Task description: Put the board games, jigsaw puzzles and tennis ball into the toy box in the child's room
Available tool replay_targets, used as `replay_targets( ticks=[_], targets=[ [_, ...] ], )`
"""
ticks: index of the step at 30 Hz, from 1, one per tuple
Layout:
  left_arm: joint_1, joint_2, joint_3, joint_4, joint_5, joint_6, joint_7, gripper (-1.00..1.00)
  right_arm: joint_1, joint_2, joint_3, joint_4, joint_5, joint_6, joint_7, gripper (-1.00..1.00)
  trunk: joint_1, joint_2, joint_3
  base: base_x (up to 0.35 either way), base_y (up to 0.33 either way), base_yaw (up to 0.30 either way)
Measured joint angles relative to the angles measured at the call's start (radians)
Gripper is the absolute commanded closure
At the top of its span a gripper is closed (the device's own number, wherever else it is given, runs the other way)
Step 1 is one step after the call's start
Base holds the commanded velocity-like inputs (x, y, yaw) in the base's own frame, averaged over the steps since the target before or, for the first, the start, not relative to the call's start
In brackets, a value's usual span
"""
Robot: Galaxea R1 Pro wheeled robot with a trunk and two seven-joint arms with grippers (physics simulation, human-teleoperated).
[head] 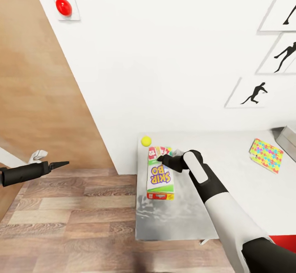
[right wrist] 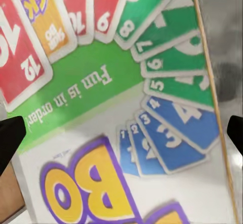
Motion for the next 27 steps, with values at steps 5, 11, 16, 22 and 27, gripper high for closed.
replay_targets(
  ticks=[5, 11, 16, 22, 27],
  targets=[
    [0.0, 0.0, 0.0, 0.0, 0.0, 0.0, 0.0, -1.0, 0.0, 0.001, 0.0, 0.0, 0.0, 0.0, 0.0, -1.0, 0.0, 0.0, 0.0, 0.034, 0.005, 0.0],
    [0.0, 0.0, 0.0, 0.0, 0.0, 0.0, 0.0, -1.0, 0.001, 0.002, 0.0, 0.0, 0.0, 0.001, 0.0, -1.0, 0.0, 0.0, 0.0, 0.003, 0.023, 0.0],
    [0.0, 0.0, 0.0, 0.0, 0.0, 0.0, 0.0, -1.0, 0.0, 0.003, 0.0, 0.0, 0.0, 0.001, 0.0, -1.0, 0.0, 0.0, 0.0, 0.0, 0.007, 0.0],
    [0.0, 0.0, 0.0, 0.0, 0.0, 0.0, 0.0, -1.0, 0.0, 0.004, 0.001, 0.0, 0.0, 0.0, 0.0, -1.0, 0.0, 0.0, 0.0, 0.029, 0.07, 0.0],
    [0.0, 0.0, 0.0, 0.0, 0.0, 0.0, 0.0, -1.0, 0.0, 0.005, 0.002, 0.0, 0.0, 0.001, 0.0, -1.0, 0.0, 0.0, 0.0, 0.009, 0.039, 0.0]
  ],
)
